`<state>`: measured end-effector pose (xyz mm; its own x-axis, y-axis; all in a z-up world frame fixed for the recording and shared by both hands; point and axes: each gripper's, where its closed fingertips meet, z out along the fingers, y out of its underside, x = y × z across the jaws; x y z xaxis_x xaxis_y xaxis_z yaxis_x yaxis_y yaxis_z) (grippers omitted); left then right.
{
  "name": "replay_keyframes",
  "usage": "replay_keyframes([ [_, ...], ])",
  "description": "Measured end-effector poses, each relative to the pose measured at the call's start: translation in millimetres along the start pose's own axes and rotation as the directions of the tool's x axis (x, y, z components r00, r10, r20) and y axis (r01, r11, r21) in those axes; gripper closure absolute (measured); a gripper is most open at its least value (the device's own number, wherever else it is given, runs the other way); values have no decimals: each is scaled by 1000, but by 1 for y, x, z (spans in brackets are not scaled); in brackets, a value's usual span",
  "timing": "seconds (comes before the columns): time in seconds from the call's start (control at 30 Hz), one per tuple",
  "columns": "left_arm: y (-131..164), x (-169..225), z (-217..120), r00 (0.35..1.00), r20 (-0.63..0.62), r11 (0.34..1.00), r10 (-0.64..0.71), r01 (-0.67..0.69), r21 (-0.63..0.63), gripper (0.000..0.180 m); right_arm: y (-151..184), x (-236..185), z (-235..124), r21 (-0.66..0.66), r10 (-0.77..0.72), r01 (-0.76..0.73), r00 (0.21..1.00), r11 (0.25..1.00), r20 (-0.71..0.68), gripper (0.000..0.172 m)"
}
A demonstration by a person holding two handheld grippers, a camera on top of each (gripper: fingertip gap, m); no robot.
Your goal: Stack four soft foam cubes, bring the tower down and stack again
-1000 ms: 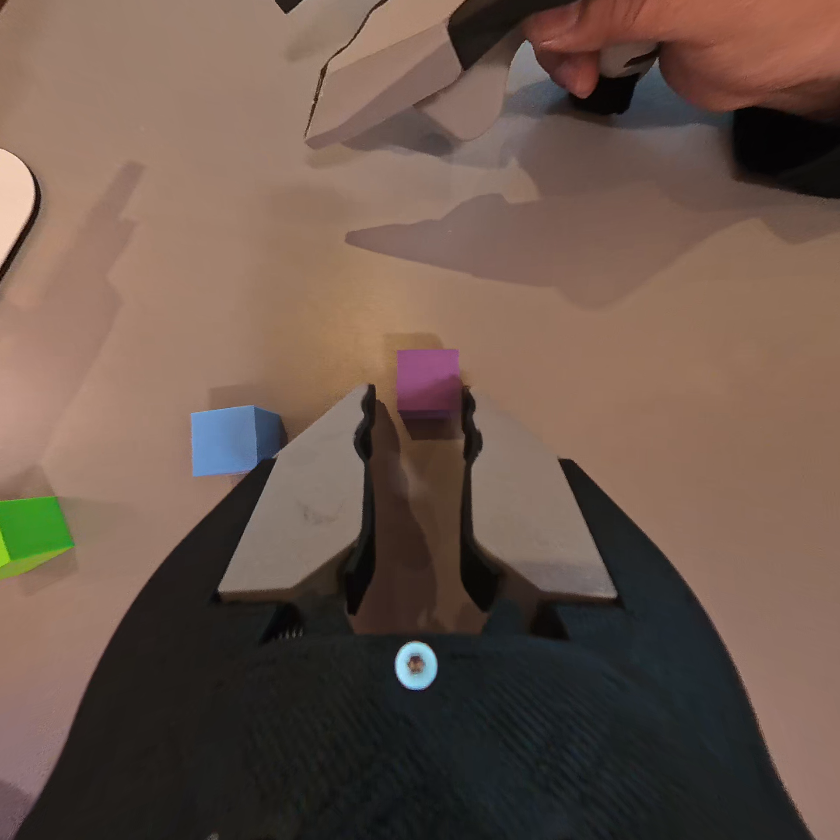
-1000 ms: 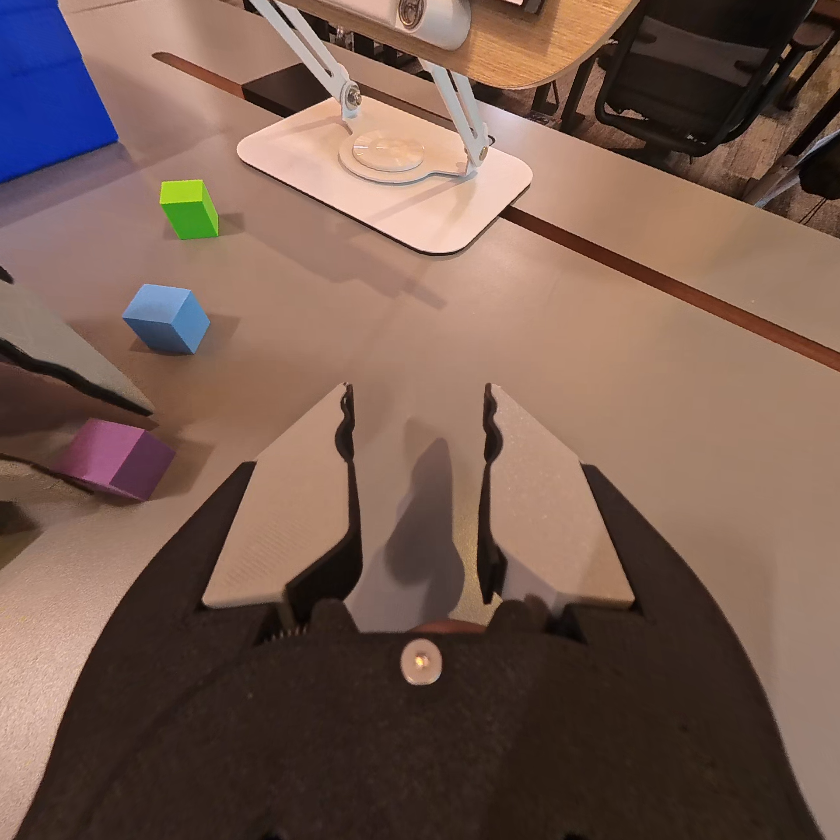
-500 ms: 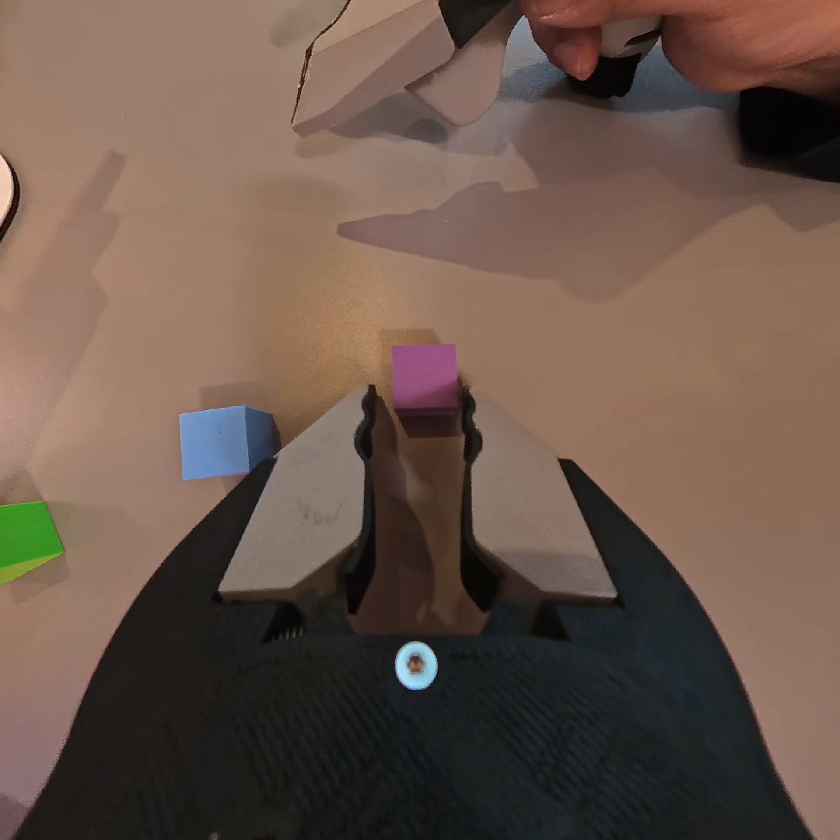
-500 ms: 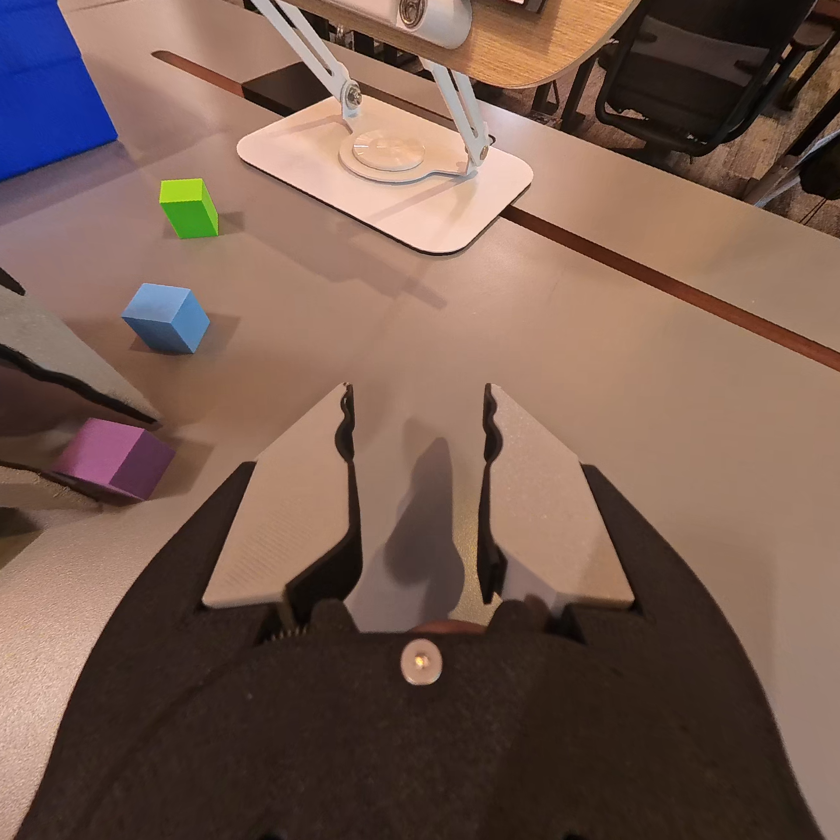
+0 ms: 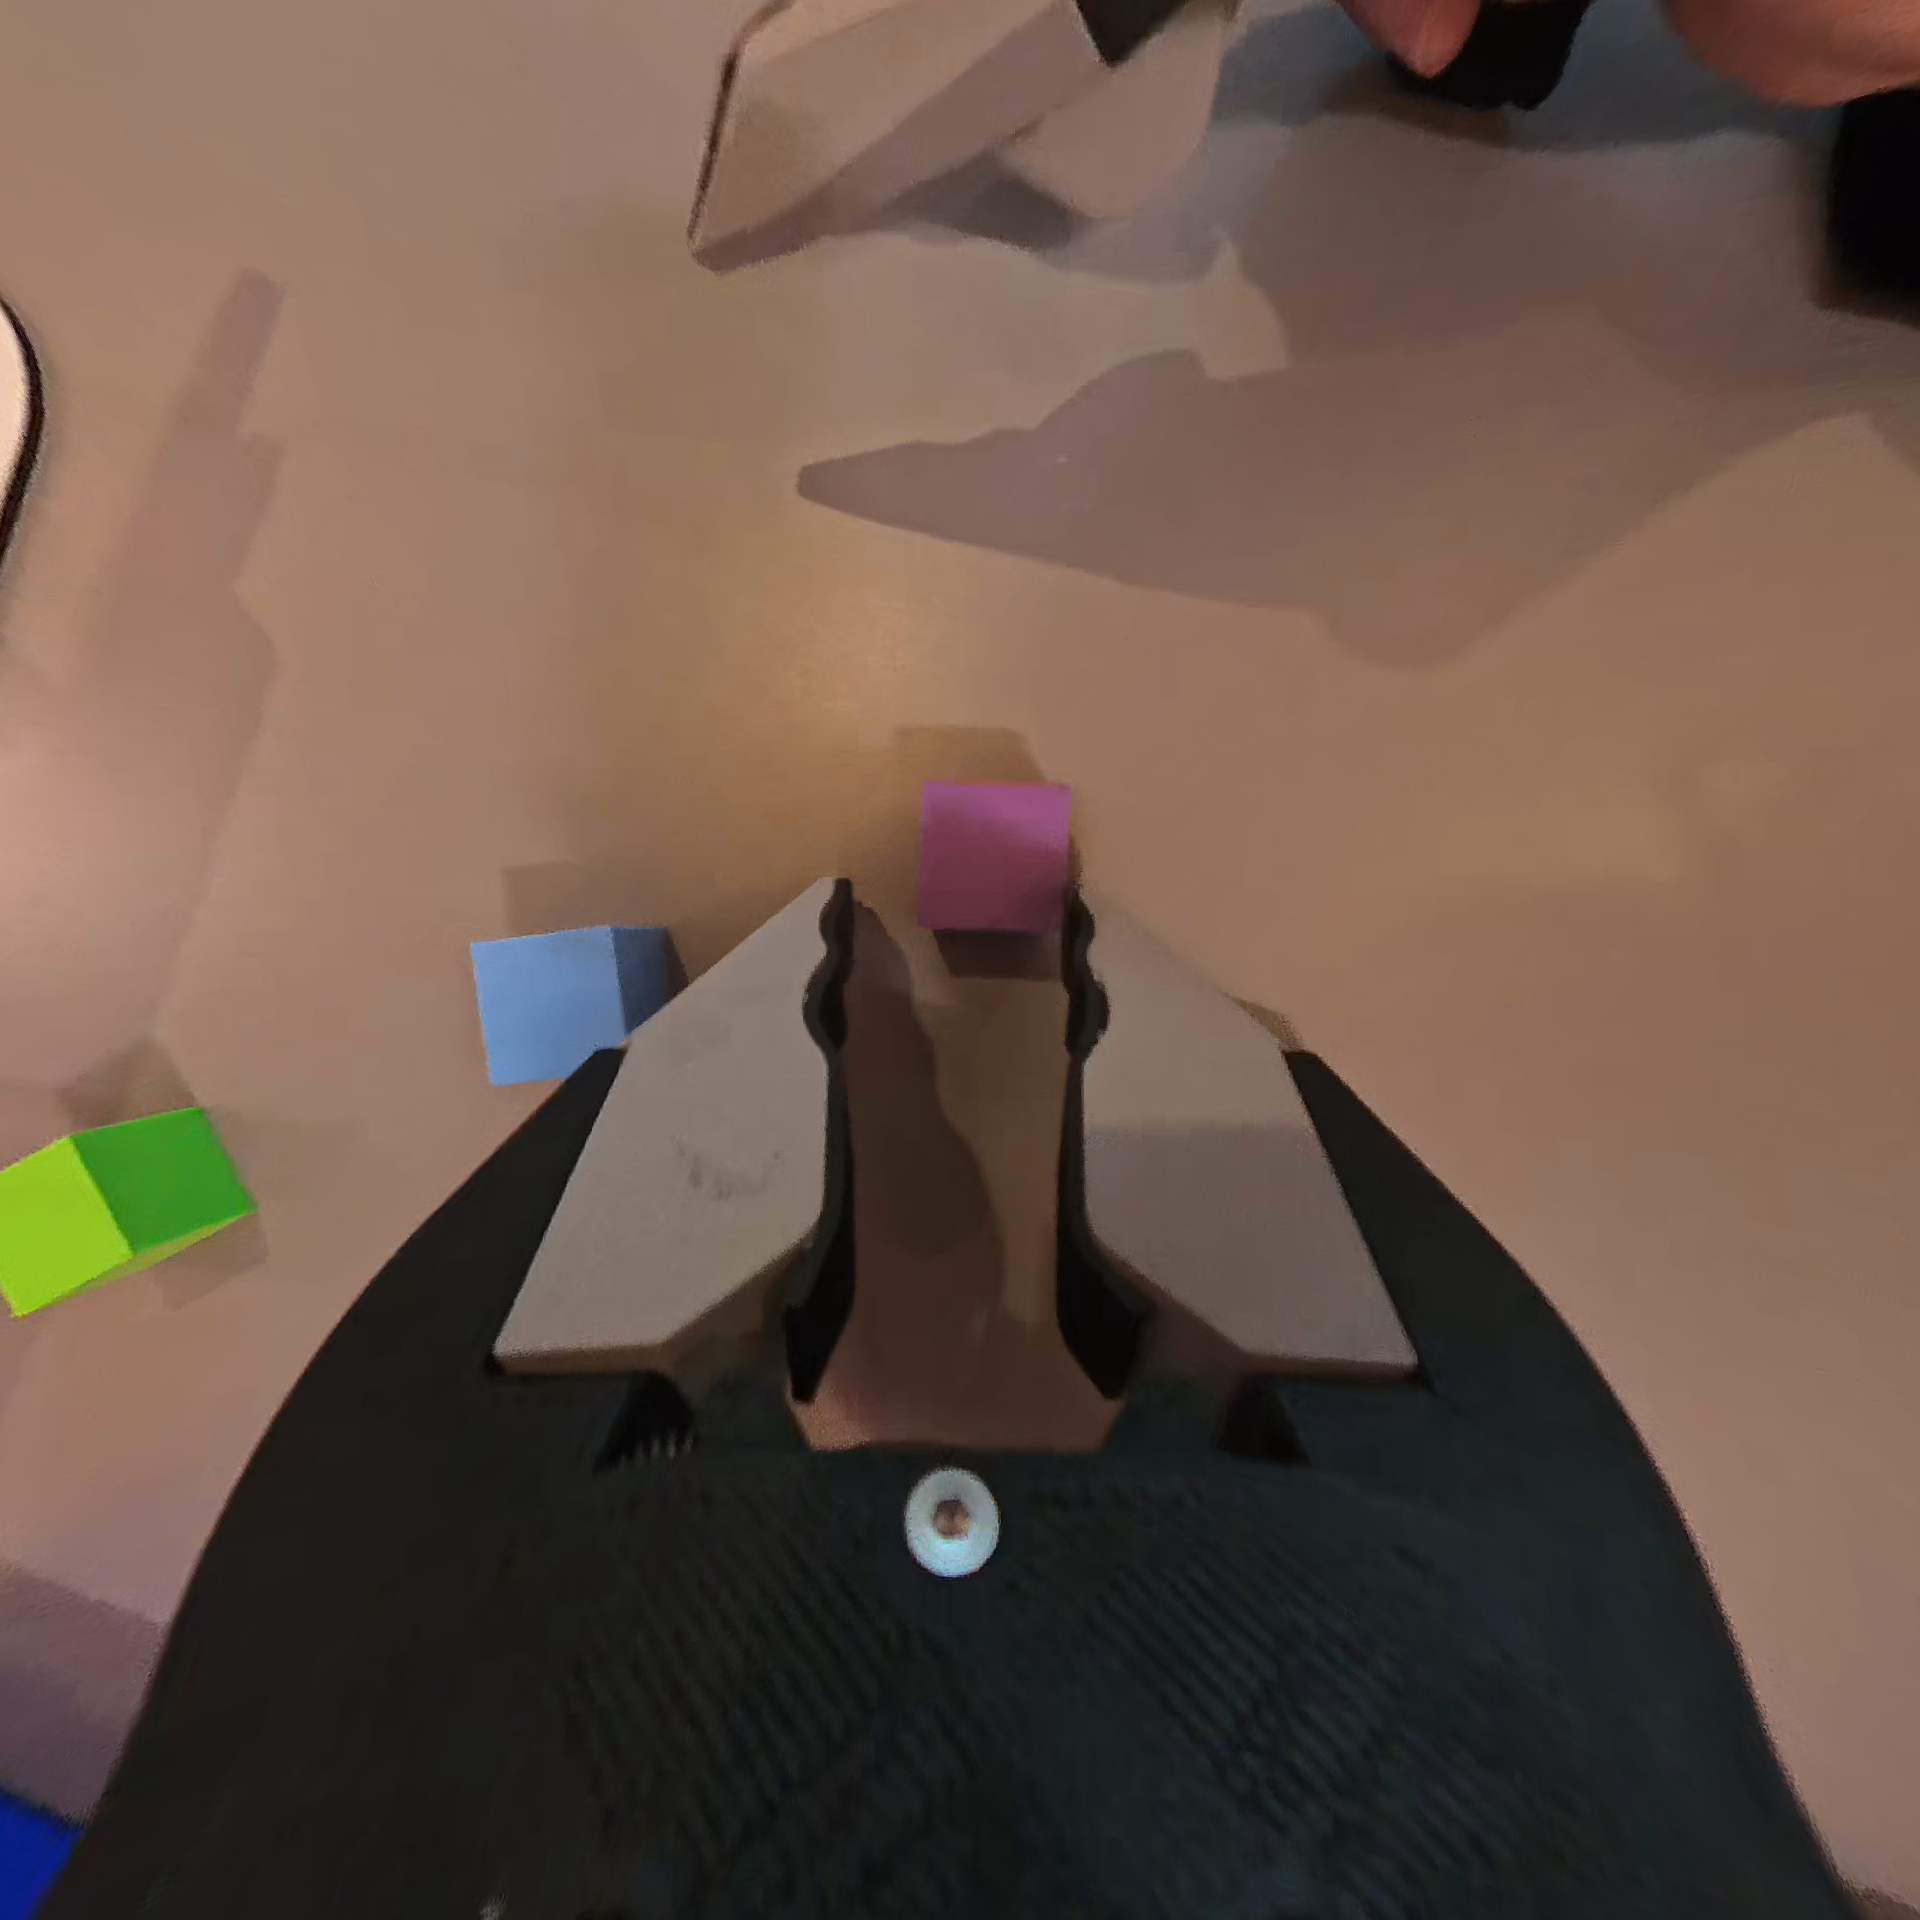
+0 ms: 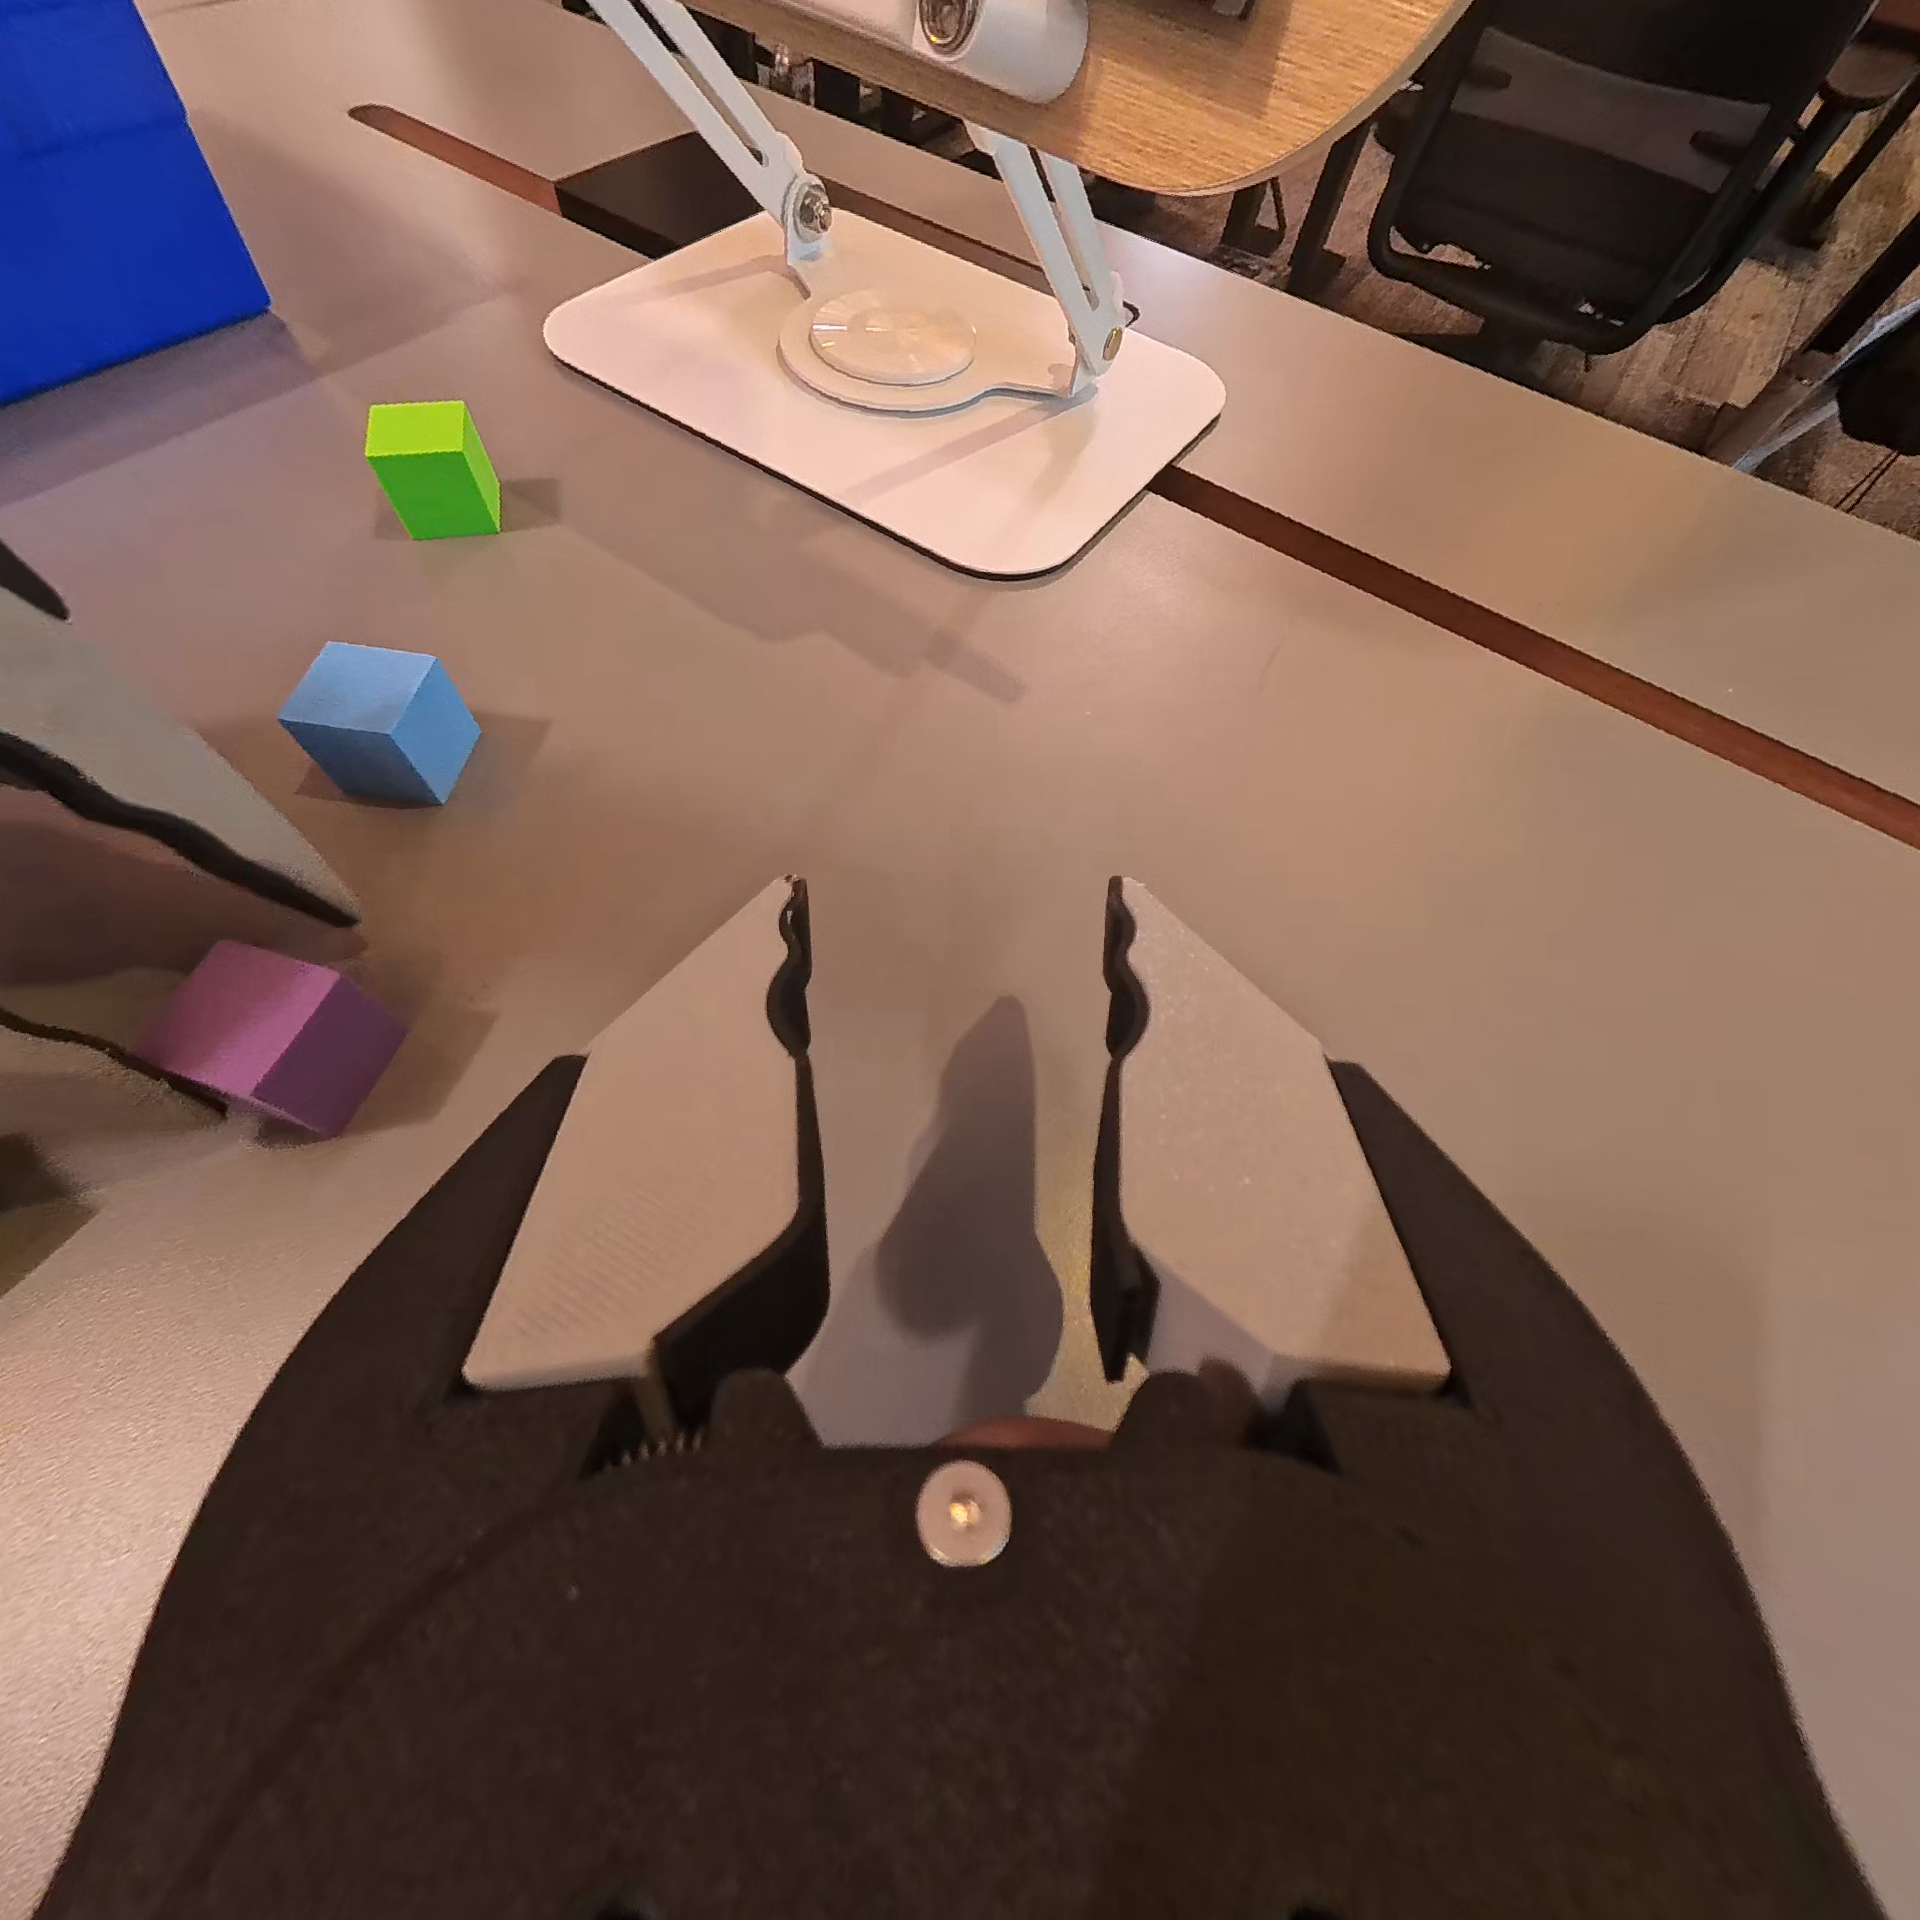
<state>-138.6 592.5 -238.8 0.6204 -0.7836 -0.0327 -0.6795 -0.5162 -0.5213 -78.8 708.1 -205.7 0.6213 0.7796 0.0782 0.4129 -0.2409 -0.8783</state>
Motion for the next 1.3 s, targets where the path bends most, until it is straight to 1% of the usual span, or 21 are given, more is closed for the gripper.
replay_keyframes([
  [0.1,-13,3,-4,1000,-26,1000,-9,10,24,142,0,2,0,1,0,0,1000,1000,-3,118],
  [0.17,-16,6,-7,999,-41,1000,-8,8,13,142,0,3,0,2,2,-2,1000,1000,-4,118],
  [0.3,-12,3,-10,1000,9,999,29,-29,-27,142,0,6,0,3,9,-9,1000,1000,-5,118],
  [0.4,-12,3,-13,998,28,998,51,-50,-22,141,0,6,0,3,7,-7,1000,1000,-5,118],
  [0.53,-14,7,-9,999,8,999,44,-44,-11,141,0,5,-1,3,4,-4,1000,1000,-8,118],
  [0.73,-7,6,0,1000,-2,999,29,-29,-36,141,0,5,-1,4,9,-9,1000,1000,-7,118],
  [1.03,-3,3,5,1000,6,998,28,-27,-55,142,0,5,-1,4,5,-5,1000,1000,-6,118],
  [1.23,-3,4,5,1000,-11,999,20,-21,-42,145,0,4,0,1,1,-1,1000,1000,-6,118],
  [1.27,-3,4,5,1000,-14,999,20,-20,-44,147,0,4,0,1,0,0,1000,1000,-6,118],
  [1.3,-3,5,4,1000,-19,999,23,-24,-42,155,0,4,0,1,1,0,1000,1000,-6,119],
])
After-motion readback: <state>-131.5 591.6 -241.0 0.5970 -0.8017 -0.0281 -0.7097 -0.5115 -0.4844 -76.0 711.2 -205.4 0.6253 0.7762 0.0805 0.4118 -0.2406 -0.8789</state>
